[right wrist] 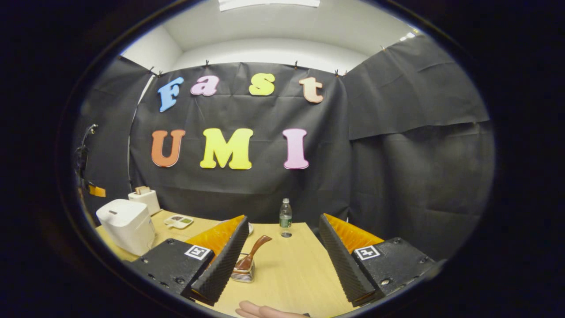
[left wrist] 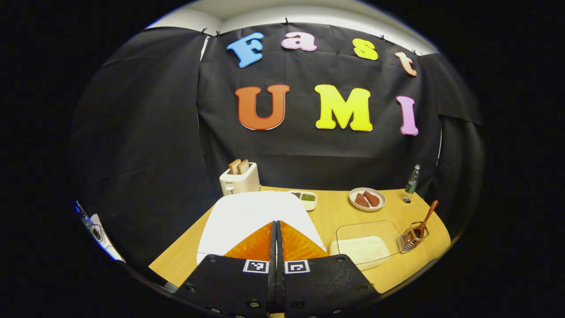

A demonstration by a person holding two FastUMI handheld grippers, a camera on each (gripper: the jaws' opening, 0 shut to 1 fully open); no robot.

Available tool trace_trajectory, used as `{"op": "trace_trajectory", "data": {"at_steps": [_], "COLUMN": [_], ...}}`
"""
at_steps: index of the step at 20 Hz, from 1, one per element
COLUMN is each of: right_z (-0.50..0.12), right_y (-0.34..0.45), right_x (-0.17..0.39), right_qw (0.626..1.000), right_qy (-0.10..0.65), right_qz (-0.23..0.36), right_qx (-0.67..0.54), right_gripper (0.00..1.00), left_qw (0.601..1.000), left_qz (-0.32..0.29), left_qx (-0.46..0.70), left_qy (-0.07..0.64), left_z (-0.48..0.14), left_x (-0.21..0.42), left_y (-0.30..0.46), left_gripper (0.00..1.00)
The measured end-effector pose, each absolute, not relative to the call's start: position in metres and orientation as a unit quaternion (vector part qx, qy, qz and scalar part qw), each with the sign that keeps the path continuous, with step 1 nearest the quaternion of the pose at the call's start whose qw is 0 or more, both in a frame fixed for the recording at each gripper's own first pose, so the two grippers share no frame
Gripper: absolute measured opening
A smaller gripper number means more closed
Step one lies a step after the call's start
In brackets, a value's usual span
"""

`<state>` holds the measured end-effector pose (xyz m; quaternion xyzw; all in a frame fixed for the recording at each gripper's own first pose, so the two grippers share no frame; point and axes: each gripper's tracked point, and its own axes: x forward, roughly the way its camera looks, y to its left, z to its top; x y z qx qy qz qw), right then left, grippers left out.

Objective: Close the left gripper, press the button to open the rice cooker; take a wooden spoon from the chopstick holder with the right hand, scoop a spoonful of rice and pour it into the rice cooker, then put the wooden spoon back into the chopstick holder.

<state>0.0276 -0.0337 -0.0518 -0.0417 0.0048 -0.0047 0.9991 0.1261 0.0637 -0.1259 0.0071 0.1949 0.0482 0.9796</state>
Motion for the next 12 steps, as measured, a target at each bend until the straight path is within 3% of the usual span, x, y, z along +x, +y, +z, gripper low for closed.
{"op": "trace_trajectory", "data": {"at_steps": [12], "right_z": [-0.084], "right_y": [-0.025], "right_x": [0.043], "right_qw": [0.998], "right_qy": [0.031], "right_qz": [0.007], "right_qx": [-0.054], "right_gripper": [1.00], "left_qw": [0.965], "left_qz": [0.063], "left_qx": [0.006], "left_qy": [0.253], "left_z": [-0.181], "left_x": [0.144], "left_y": [0.078], "left_gripper": [0.00]}}
